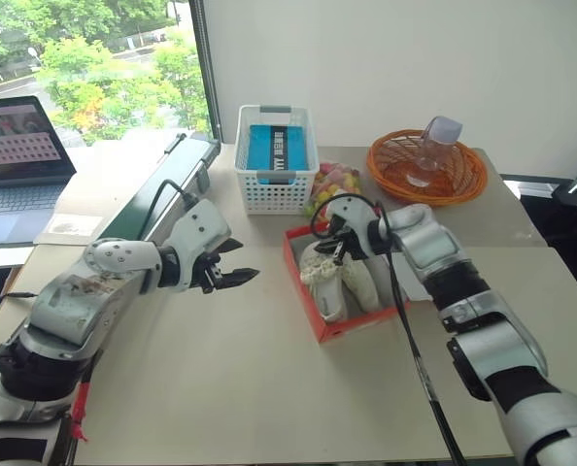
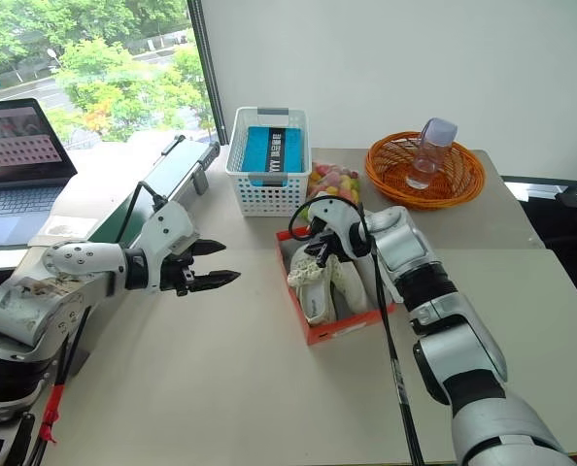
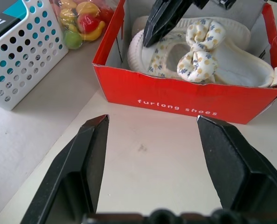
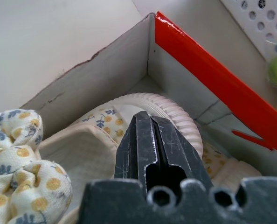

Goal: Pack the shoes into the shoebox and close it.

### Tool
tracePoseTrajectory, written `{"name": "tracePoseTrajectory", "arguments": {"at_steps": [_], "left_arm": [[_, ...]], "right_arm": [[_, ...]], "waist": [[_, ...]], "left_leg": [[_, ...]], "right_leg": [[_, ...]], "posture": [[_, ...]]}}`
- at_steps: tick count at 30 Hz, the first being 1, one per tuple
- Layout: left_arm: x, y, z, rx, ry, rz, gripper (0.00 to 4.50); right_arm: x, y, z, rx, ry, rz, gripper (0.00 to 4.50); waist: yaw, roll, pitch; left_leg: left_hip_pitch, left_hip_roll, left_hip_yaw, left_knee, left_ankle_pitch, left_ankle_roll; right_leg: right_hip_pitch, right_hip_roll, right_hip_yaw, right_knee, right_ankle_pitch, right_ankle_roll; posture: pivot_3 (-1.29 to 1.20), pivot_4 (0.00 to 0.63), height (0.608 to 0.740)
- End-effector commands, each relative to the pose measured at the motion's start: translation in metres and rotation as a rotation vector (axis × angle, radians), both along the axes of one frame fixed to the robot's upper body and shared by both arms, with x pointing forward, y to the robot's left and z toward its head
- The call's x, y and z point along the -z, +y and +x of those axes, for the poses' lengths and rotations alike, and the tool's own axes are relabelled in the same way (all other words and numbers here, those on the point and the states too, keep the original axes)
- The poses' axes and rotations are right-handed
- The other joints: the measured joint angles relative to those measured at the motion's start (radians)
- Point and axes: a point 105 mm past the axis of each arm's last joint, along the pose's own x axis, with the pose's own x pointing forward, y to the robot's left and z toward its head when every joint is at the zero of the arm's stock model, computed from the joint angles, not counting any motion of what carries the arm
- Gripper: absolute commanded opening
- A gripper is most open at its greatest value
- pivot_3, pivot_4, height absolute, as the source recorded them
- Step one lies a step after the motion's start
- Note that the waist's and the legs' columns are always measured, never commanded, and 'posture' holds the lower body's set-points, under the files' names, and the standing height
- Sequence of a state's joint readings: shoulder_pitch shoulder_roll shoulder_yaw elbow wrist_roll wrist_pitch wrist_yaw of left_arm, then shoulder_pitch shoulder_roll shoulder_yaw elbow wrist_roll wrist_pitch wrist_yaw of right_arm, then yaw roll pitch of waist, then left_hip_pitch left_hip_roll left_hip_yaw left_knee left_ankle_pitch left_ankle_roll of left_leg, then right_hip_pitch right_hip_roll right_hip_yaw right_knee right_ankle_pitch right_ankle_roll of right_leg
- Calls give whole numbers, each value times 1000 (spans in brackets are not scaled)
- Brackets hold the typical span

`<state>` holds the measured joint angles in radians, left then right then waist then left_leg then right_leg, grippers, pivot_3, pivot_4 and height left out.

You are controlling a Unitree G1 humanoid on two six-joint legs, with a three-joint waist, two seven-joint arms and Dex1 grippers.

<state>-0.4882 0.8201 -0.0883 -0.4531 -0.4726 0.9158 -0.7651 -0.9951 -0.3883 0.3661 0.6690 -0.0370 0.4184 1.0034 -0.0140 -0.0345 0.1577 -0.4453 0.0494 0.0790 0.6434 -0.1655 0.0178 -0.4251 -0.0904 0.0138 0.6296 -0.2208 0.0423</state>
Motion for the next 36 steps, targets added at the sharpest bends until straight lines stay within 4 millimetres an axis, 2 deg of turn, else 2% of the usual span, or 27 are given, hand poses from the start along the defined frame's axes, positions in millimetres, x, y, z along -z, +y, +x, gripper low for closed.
{"name": "tracePoseTrajectory", "arguments": {"at_steps": [1, 6, 12, 14, 18, 21, 26, 29, 32, 34, 36], "left_arm": [[-17, 0, -1, 6, -74, 6, 3212], [-18, 2, -3, -2, -77, 11, 3212], [-17, 3, -2, -9, -79, 24, 3212], [-17, 2, -2, -2, -80, 23, 3212], [-18, -1, 2, 15, -87, 25, 3212], [-19, -3, 4, 29, -93, 28, 3212], [-20, -13, 12, 70, -101, 14, 3212], [-20, -16, 15, 93, -102, 11, 3212], [-22, -21, 17, 132, -95, -1, 3212], [-24, -26, 15, 177, -81, -19, 3212], [-25, -29, 13, 223, -75, -13, 3212]], "right_arm": [[20, -2, 5, -16, -23, -100, 83], [38, 10, -2, -87, -17, -138, 83], [44, 7, -9, -147, -83, -220, 83], [38, 6, -9, -159, -119, -233, 83], [3, 3, -9, -176, -222, -239, 83], [-30, -1, -15, -190, -304, -236, 83], [-91, -6, -36, -180, -355, -138, 83], [-109, -16, -41, -138, -363, -115, 83], [-131, -29, -52, -63, -326, -17, 83], [-139, -47, -62, 10, -288, 30, 83], [-137, -70, -75, 95, -249, 27, 83]], "waist": [[1, 0, 0], [-3, 0, 0], [-4, 0, 0], [-4, 0, 0], [3, 0, 0], [5, 0, 1], [3, 1, 2], [1, 1, 2], [2, 1, 2], [6, 1, 3], [16, 1, 3]], "left_leg": [[0, 0, 0, 0, 0, 0], [2, 0, 0, 0, 0, 0], [4, 0, 0, 0, 0, 0], [4, 0, 0, 0, 0, 0], [3, 0, 0, 0, 0, 0], [1, 0, 0, 0, 0, 0], [0, 0, 0, 0, 0, 0], [0, 0, 0, 0, 0, 0], [0, 0, 0, 0, 0, 0], [0, 0, 0, 0, 0, 0], [-2, 0, 0, 0, 0, 0]], "right_leg": [[0, 0, 0, 0, 0, 0], [2, 0, 0, 0, 0, 0], [2, 0, 0, 1, 0, 0], [2, 0, 0, 1, 0, 0], [2, 0, 0, 1, 0, 0], [0, 0, 0, 1, 0, 0], [-1, 0, 0, 1, 0, 0], [0, 0, 0, 1, 0, 0], [0, 0, 0, 1, 0, 0], [-1, 0, 0, 1, 0, 0], [-2, 0, 0, 0, 0, 0]], "posture": [[0, 150, 740], [0, 150, 740], [0, 150, 740], [0, 150, 740], [0, 150, 740], [0, 150, 740], [0, 150, 740], [0, 150, 740], [0, 150, 740], [0, 150, 740], [0, 150, 740]]}}
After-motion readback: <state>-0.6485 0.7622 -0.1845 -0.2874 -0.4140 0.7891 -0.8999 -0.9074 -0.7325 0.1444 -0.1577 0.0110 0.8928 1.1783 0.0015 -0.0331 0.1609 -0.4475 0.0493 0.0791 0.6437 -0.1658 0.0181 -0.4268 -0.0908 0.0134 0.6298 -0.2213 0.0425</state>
